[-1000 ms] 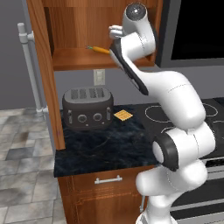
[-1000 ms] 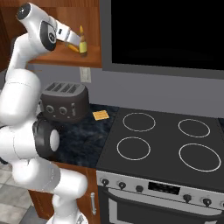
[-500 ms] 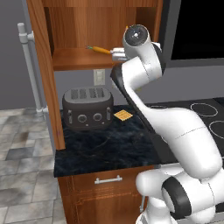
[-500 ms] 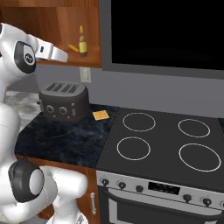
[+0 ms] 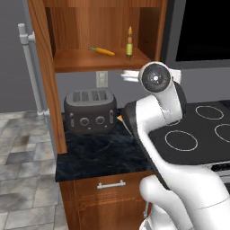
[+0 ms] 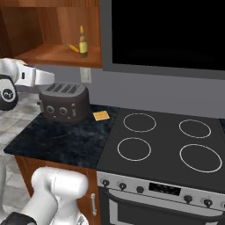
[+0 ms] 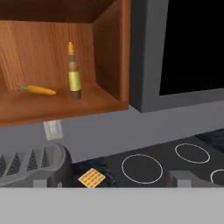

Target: Pick the cereal and honey bottle from the counter and place them in the cabinets closest to them.

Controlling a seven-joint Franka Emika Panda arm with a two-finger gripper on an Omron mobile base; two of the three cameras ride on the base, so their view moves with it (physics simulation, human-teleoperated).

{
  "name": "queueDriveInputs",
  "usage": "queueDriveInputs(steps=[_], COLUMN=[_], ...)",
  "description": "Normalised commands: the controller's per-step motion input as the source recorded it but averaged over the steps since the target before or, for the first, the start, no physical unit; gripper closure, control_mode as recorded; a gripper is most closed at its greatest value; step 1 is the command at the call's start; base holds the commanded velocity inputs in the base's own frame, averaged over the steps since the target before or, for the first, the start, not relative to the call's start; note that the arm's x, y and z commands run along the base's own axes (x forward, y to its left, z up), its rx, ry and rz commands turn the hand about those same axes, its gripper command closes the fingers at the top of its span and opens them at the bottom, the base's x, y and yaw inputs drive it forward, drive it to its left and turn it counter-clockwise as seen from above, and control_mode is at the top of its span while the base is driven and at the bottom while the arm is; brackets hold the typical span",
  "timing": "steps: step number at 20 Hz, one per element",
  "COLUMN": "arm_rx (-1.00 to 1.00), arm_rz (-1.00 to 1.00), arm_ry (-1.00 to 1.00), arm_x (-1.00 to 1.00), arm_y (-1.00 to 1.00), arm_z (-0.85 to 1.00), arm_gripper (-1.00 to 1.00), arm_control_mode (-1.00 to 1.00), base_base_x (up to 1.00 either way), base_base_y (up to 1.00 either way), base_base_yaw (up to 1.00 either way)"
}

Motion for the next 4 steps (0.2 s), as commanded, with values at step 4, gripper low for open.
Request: queueDriveInputs(steps=[4], arm_rx=[0.00], arm_rz=[0.00], arm_ry=[-0.26], arm_x=[-1.00], arm_y=[0.04], arm_z=[0.00], arm_gripper=[-1.00], arm_control_mode=[-1.00], base_base_x=[0.00], base_base_y=[0.00], base_base_yaw=[0.00])
